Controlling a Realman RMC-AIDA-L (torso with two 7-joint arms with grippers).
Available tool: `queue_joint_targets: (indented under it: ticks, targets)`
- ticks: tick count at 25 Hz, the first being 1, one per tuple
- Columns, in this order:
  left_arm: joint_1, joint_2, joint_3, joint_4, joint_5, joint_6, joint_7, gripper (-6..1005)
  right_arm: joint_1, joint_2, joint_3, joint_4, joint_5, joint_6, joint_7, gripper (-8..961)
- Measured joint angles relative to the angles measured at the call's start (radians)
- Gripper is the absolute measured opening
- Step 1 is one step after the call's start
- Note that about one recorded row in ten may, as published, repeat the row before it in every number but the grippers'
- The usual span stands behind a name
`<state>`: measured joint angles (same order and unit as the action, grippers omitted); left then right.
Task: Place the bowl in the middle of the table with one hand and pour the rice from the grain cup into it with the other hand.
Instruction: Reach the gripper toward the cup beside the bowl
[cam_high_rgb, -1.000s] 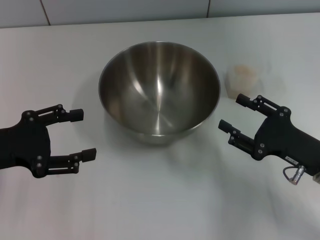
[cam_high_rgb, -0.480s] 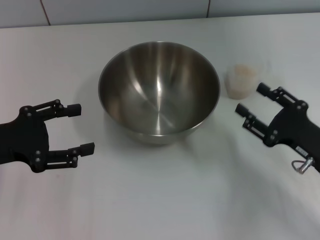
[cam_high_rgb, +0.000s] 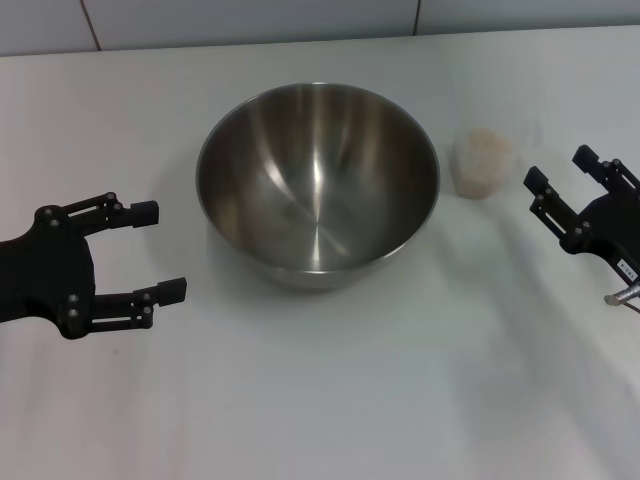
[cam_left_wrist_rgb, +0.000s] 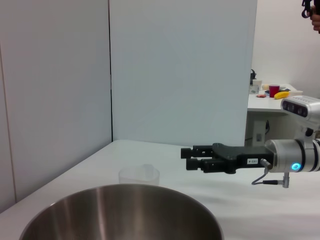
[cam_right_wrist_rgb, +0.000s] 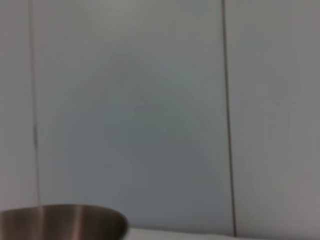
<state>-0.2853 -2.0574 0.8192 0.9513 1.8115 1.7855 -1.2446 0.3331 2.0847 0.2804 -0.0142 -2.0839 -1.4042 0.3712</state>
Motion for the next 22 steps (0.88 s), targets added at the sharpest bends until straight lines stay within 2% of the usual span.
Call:
queue_joint_targets:
  ticks: [8,22]
  targets:
    - [0.000,-0.001,0.000,0.000,0.000,0.000,0.001,859,0.009,0.000,0.014,0.003,0.002,0.067,0.000,669]
    - [-0.002,-0.001,0.002,0.000,0.000,0.000,0.002,859,0.029,0.000,0.108,0.010,0.004,0.173,0.007,669]
